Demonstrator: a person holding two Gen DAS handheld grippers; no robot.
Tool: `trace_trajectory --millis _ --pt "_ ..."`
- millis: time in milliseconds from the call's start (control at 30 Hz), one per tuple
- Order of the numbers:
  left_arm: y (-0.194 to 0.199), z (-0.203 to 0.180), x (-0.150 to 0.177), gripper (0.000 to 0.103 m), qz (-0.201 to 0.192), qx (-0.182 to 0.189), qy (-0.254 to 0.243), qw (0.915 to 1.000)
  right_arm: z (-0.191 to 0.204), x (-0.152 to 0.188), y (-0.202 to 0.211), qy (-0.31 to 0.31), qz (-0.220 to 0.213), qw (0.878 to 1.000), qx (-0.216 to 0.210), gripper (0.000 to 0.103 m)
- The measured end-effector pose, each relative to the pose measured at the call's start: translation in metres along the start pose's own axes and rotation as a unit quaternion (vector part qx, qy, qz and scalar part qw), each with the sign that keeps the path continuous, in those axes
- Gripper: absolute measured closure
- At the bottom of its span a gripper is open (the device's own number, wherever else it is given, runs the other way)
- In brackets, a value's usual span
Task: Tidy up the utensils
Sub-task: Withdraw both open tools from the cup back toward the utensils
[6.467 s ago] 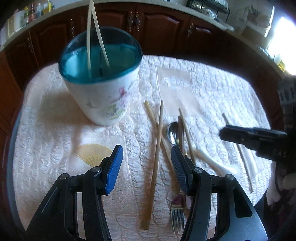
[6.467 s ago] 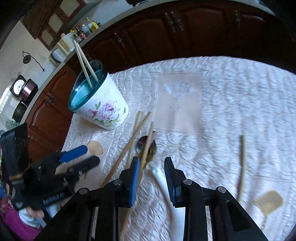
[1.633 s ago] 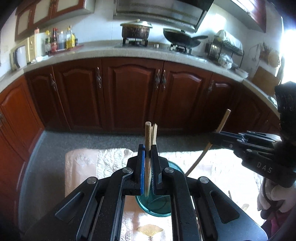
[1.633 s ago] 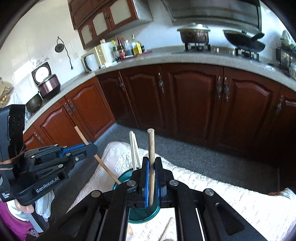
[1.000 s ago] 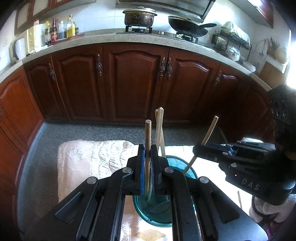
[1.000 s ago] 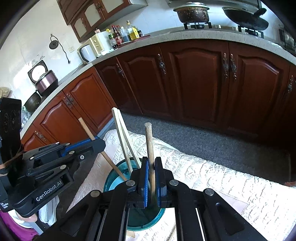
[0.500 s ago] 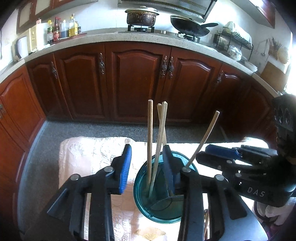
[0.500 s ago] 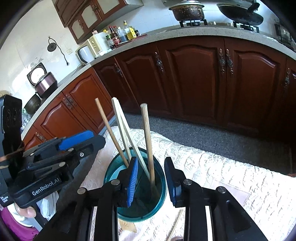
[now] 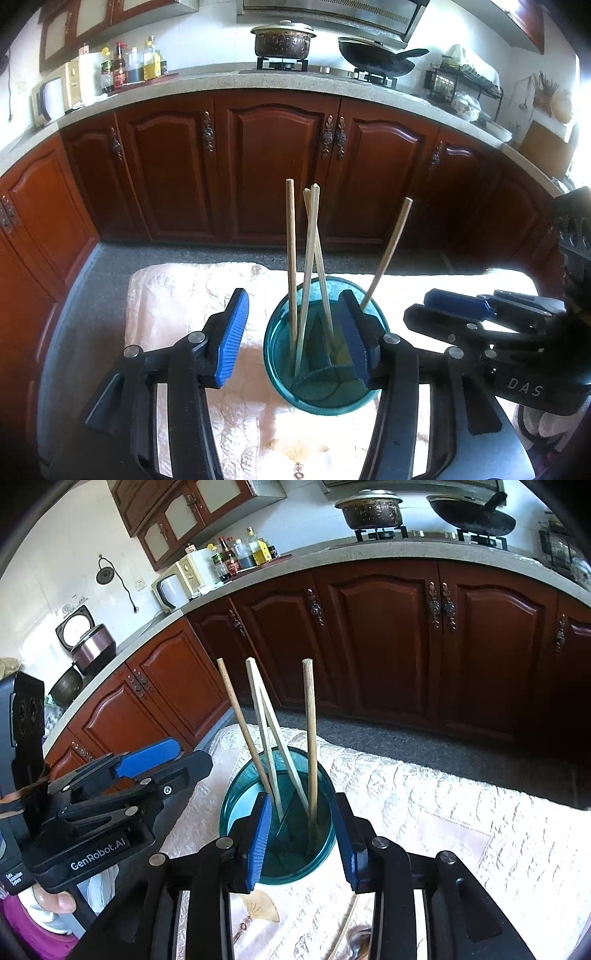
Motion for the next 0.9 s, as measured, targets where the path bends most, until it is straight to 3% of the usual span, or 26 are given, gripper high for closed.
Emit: trace_trajectory --millis 500,900 --pt "0.022 -0.001 0.049 0.052 0.016 -0.008 0.008 0.9998 0.012 0.052 0.026 -0.016 -0.003 1.0 0.023 0.064" --pt "0.029 -0.018 0.096 0.052 0.04 -0.002 -0.009 0.9992 -0.009 0.111 0.053 -0.053 0.003 0.997 0.048 0.063"
Point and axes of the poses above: each gripper's, at about its wrist camera, not at the fingertips, and y roughly against the way its jaws point, z to its left, x to its underside, the point moved 4 cm from there along -y, roughly the way its jaws point, and after that the axes turned 13 degrees about -x, right-handed, at the moved point
